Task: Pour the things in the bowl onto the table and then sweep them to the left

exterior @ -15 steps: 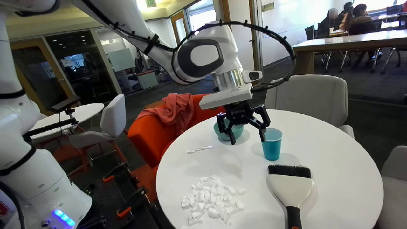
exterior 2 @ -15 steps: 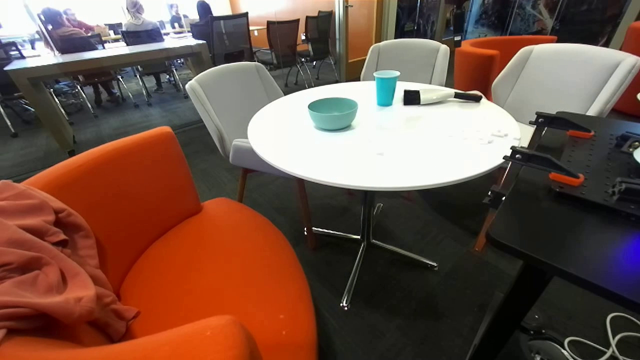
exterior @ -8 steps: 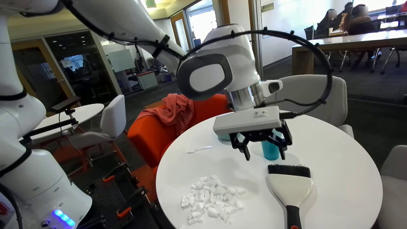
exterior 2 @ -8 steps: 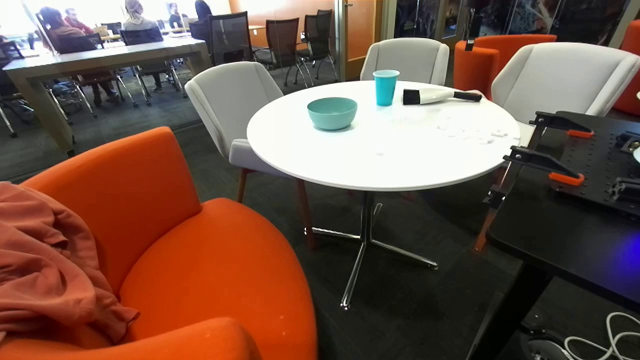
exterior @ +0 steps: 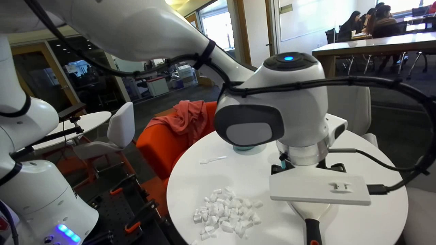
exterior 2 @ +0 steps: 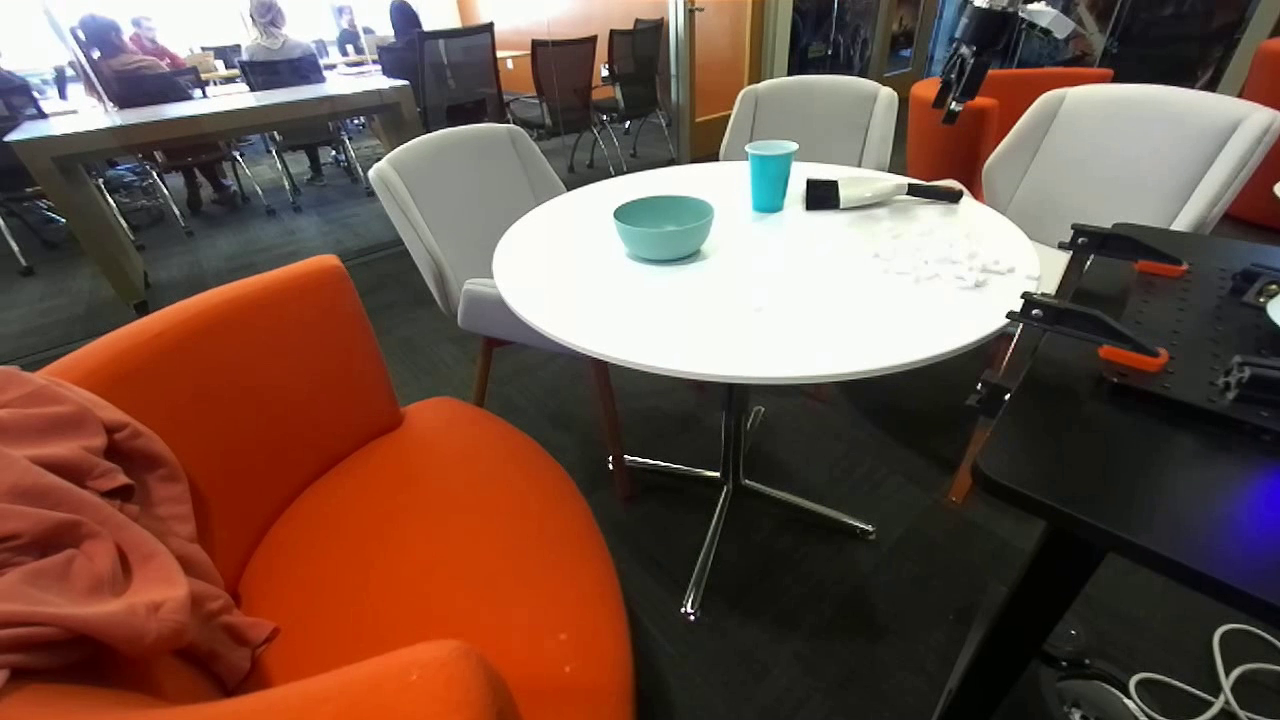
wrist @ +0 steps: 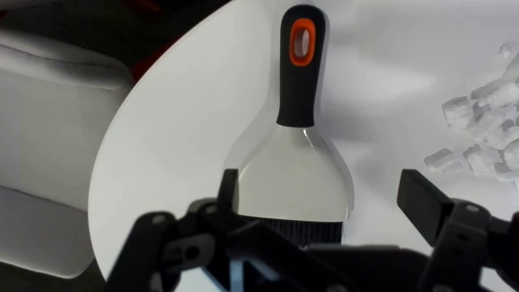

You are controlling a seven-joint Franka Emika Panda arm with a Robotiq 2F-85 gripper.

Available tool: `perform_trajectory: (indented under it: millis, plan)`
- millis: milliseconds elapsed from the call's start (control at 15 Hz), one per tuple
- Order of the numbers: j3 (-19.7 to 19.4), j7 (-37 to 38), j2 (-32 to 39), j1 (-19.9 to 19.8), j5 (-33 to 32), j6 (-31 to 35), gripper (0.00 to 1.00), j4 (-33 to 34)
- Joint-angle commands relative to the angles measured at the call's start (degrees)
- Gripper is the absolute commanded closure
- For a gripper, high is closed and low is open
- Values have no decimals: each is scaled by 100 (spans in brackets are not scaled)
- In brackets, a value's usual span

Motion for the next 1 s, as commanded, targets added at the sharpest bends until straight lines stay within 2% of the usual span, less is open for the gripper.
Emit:
perform_trajectory:
  millis: [0, 933]
  plan:
    - [-132, -75, 109, 124, 125, -85, 0, 163]
    - [265, -660, 1383, -173, 533, -144, 0, 1154]
